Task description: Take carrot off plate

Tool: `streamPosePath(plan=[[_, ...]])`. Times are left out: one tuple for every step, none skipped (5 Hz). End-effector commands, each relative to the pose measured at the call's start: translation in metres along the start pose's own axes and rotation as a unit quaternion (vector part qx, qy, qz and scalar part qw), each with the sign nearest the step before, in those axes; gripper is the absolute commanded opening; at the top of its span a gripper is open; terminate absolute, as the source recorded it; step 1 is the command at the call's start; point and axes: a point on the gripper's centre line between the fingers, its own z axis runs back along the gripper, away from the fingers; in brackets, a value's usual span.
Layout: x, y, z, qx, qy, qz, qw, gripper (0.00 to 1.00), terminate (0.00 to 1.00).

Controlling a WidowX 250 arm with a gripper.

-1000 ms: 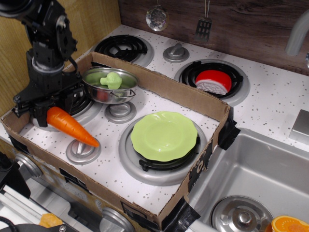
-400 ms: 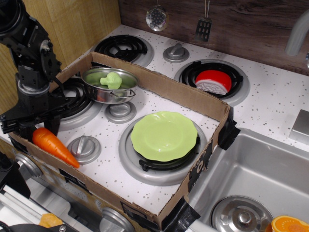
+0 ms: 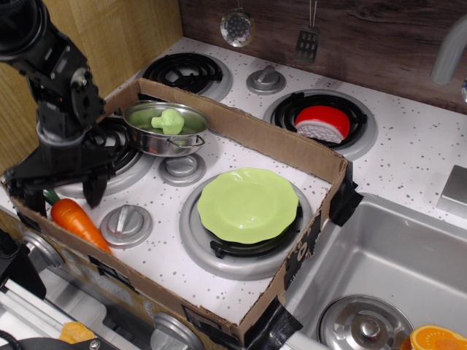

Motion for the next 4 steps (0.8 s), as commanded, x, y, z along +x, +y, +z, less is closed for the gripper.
streamPosePath(plan=[[0.024, -0.026, 0.058, -0.012, -0.107, -0.022, 0.9939, 1.00, 0.00], [0.027, -0.048, 0.076, -0.012, -0.114, -0.049, 0.9922, 1.00, 0.00], [0.021, -0.069, 0.078, -0.075, -0.102, -0.112, 0.9856, 1.00, 0.00], [0.006, -0.081, 0.087, -0.081, -0.069, -0.145, 0.9836, 1.00, 0.00]])
